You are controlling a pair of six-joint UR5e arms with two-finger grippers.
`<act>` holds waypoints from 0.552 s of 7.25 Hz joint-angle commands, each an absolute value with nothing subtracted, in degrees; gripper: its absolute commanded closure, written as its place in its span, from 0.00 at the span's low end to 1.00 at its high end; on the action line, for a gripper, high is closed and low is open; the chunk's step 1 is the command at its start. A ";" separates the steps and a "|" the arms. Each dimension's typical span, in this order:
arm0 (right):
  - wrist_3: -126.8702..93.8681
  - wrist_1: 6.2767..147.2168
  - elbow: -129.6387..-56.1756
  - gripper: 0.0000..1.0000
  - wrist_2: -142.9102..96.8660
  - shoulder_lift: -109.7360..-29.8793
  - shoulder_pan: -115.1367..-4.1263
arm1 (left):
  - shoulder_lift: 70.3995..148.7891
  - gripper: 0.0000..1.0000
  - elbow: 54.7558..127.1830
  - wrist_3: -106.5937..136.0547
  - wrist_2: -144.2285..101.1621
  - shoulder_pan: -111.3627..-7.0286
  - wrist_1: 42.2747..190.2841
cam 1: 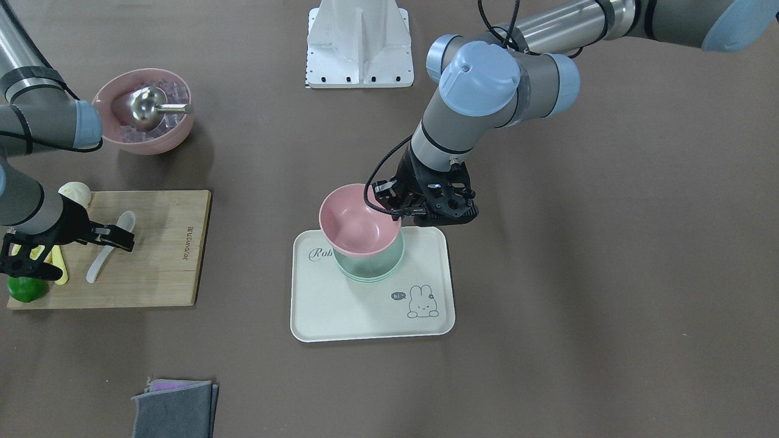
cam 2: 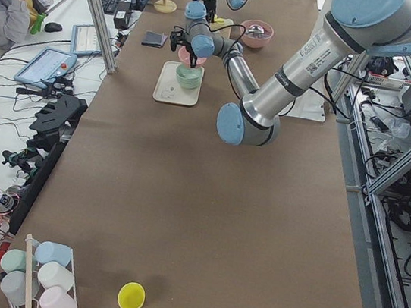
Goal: Stack pink bowl on green and place spoon
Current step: 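Carry pink bowl onto green bowl while right gripper descends to spoon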
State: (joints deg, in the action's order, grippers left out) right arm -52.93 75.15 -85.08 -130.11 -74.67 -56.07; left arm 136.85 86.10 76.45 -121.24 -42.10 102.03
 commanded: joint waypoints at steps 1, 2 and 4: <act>-54.04 75.15 -83.15 0.08 -129.64 -72.96 -55.99 | 136.76 1.00 85.25 76.38 -121.03 -42.01 103.71; -54.40 75.15 -83.14 0.20 -129.73 -72.95 -55.99 | 136.76 1.00 85.34 76.38 -121.03 -42.01 103.71; -54.49 75.15 -83.23 0.99 -129.90 -73.04 -56.07 | 136.58 1.00 85.17 76.38 -121.03 -41.66 103.71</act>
State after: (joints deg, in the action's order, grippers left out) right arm -54.41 75.15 -83.25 -129.76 -73.02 -56.00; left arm 136.70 85.29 76.38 -121.03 -41.87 103.68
